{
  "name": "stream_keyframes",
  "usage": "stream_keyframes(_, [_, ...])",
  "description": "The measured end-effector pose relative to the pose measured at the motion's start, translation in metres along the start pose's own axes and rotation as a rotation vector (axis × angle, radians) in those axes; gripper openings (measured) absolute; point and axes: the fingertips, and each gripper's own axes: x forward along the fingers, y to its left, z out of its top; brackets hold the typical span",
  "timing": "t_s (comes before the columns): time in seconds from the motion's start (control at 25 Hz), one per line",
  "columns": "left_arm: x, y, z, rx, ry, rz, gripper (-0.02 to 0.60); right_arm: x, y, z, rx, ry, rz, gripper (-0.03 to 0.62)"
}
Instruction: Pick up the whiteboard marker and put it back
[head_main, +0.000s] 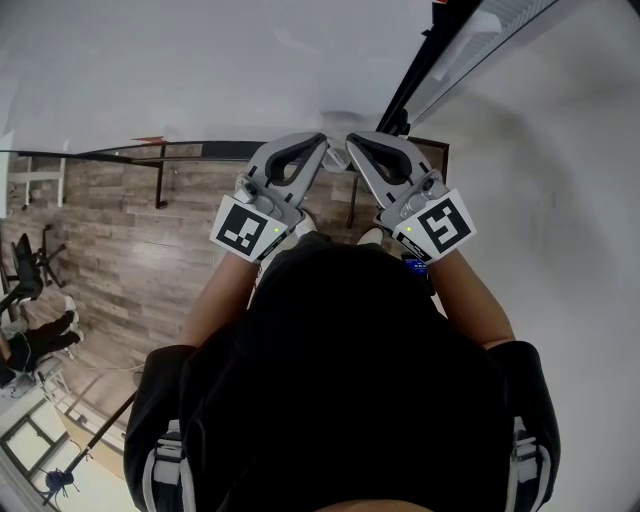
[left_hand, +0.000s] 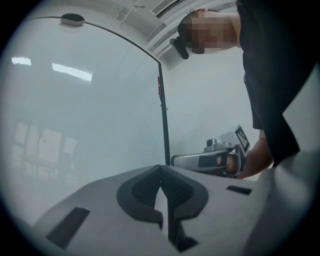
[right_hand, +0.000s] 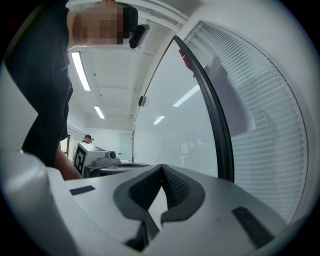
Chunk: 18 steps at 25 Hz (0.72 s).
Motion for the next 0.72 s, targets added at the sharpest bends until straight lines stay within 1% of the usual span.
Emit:
stream_keyframes(0.2, [-0.0007,-0.0013,-0.002,-0.007,-0.009,-0.003,0.005,-0.0009,0.0011,-0.006,0.004,0.01,0.01,-0.008])
stream_keyframes(0.72, [-0.0002,0.0032,-0.0021,-0.007,-0.009,0.003,0.005,0.002,-0.002,-0.0058,-0.007,0.012,0.009,-0.008])
